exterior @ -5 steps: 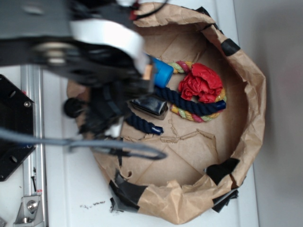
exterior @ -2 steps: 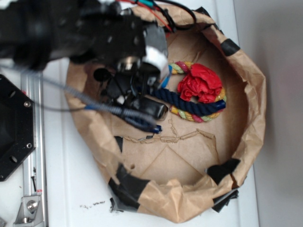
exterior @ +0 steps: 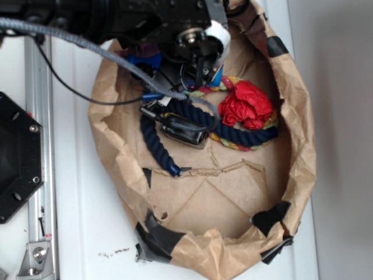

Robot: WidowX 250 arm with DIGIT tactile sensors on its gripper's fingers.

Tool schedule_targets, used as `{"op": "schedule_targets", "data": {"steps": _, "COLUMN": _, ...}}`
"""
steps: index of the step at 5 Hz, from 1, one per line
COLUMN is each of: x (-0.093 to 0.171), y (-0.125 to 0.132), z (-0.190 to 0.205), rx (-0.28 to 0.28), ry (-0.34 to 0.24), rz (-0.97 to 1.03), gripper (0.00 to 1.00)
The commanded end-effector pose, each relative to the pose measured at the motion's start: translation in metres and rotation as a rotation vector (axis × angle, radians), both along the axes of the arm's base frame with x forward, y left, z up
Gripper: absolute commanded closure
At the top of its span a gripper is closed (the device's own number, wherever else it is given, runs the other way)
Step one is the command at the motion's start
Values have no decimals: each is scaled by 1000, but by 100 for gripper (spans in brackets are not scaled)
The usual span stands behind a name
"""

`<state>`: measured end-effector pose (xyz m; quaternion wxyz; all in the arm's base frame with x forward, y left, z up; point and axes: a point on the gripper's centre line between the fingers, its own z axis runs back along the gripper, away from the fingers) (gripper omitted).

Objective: Grab the blue bottle.

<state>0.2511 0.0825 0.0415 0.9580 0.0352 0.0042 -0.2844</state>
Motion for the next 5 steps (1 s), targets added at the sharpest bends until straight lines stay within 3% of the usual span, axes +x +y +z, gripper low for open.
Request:
{"op": "schedule_targets", "data": {"steps": 1, "x": 13, "y": -44, "z": 113, "rx": -51, "ry": -251, "rz": 147, "gripper": 100}}
{"op": "schedule_targets", "data": {"steps": 2, "x": 20, "y": -75, "z": 141, "rx": -86, "ry": -69, "rz": 305, "gripper": 100}}
{"op": "schedule_targets", "data": {"steps": 3, "x": 21, "y": -83, "z": 150, "rx": -112, "ry": -29, "rz": 431, "gripper": 100}}
{"op": "schedule_targets", "data": {"steps": 4, "x": 23, "y": -86, "z": 151, "rx": -224, "ry": -132, "rz": 671, "gripper": 100}}
{"op": "schedule_targets", "data": {"steps": 5, "x": 25, "y": -90, "z": 144, "rx": -212, "ry": -148, "rz": 695, "gripper": 100}}
